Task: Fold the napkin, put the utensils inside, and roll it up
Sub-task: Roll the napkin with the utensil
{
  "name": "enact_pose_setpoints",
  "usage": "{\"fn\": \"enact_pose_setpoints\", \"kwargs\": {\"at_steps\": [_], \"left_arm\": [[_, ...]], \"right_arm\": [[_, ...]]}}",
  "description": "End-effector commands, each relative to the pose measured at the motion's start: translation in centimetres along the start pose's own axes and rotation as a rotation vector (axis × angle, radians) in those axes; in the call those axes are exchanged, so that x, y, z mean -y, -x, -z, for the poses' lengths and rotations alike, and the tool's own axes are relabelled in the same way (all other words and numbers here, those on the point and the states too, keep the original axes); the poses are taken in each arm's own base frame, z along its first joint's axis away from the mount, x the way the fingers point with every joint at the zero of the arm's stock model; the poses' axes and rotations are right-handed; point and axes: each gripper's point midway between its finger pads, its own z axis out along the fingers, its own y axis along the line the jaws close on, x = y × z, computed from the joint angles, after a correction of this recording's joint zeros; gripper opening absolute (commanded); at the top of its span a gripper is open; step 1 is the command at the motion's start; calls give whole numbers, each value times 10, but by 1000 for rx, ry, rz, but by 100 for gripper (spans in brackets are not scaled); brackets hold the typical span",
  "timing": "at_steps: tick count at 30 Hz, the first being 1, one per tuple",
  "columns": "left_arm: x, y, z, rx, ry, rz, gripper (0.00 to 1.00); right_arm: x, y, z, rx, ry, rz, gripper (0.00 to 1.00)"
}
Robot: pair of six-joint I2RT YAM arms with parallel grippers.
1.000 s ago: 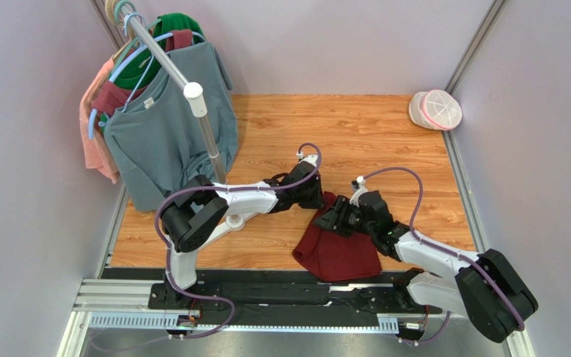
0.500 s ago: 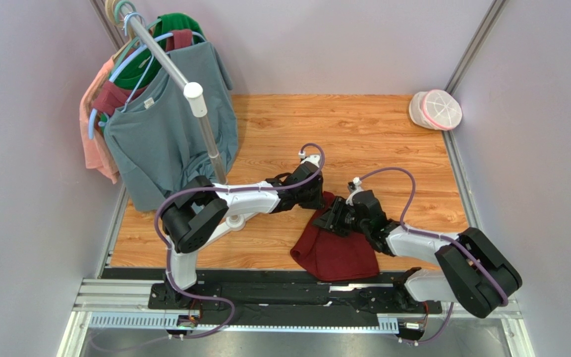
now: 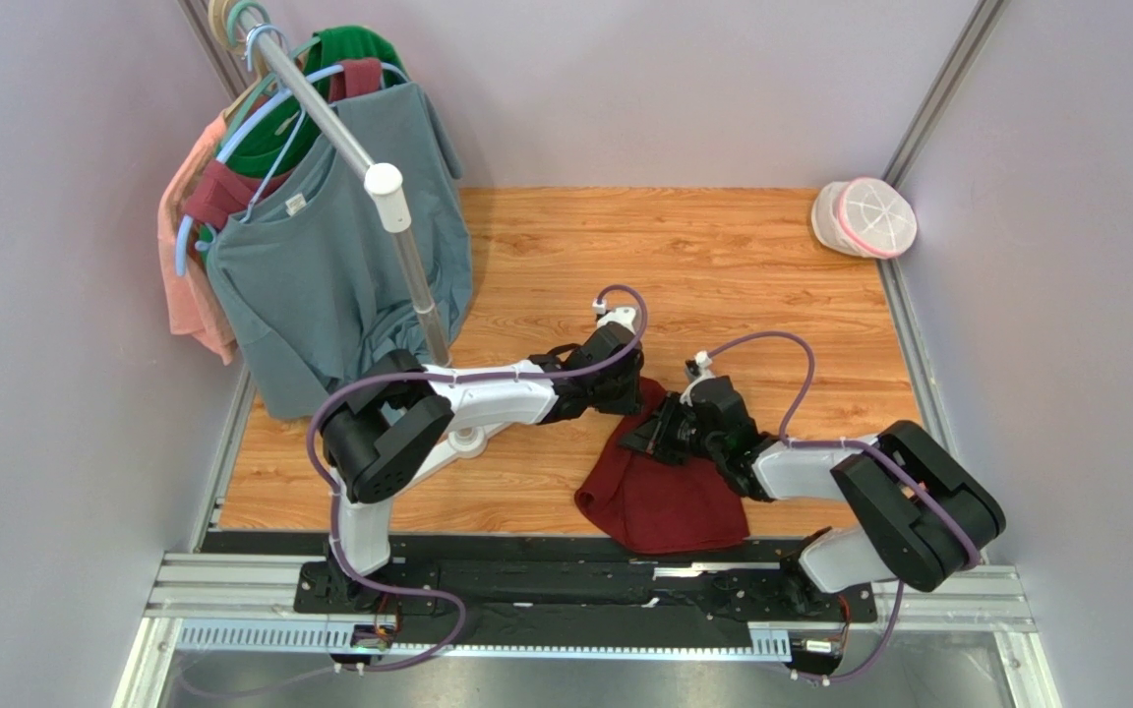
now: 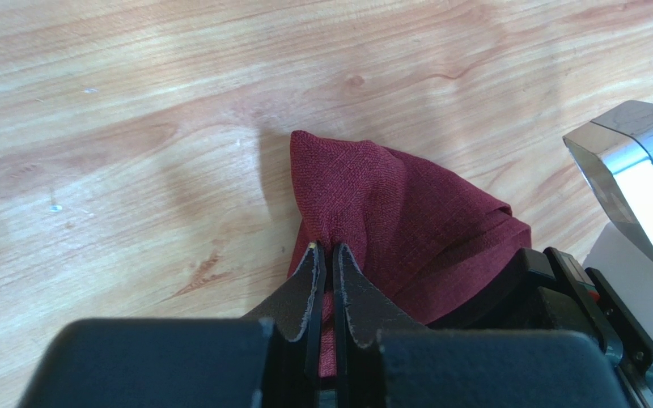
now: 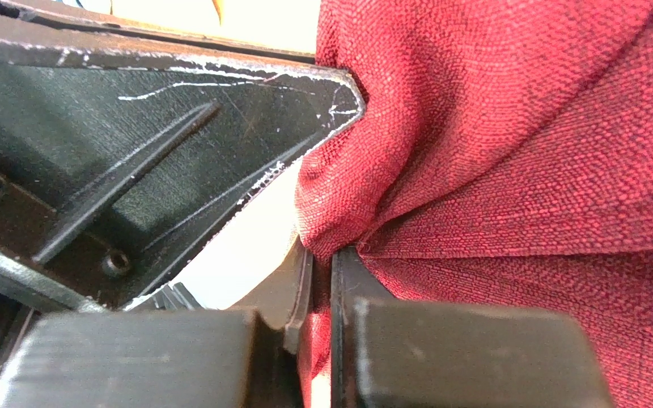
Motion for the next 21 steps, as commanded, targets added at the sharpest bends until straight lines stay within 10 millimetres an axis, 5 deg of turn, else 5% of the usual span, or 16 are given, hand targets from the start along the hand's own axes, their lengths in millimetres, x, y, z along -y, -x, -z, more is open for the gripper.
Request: {"fn": "enact_pose_setpoints", "kwargs": {"at_steps": [1, 6, 8, 9, 15, 21], "left_arm": [[15, 23, 21, 54, -22, -60, 9], [13, 37, 39, 81, 13, -97, 52], [10, 41, 44, 87, 29, -107, 61], [8, 41, 49, 84, 38, -114, 80], [-10, 42, 82, 103, 77, -131, 83], [-24, 8, 99, 67, 4, -235, 72]], "right_arm": [[1, 23, -7, 98, -3, 23, 0], [9, 28, -4, 119, -29, 27, 0], [14, 30, -2, 128, -44, 22, 0], [15, 32, -1, 134, -51, 20, 0], [26, 42, 4, 162, -91, 7, 0], [30, 49, 4, 168, -115, 9, 0]]}}
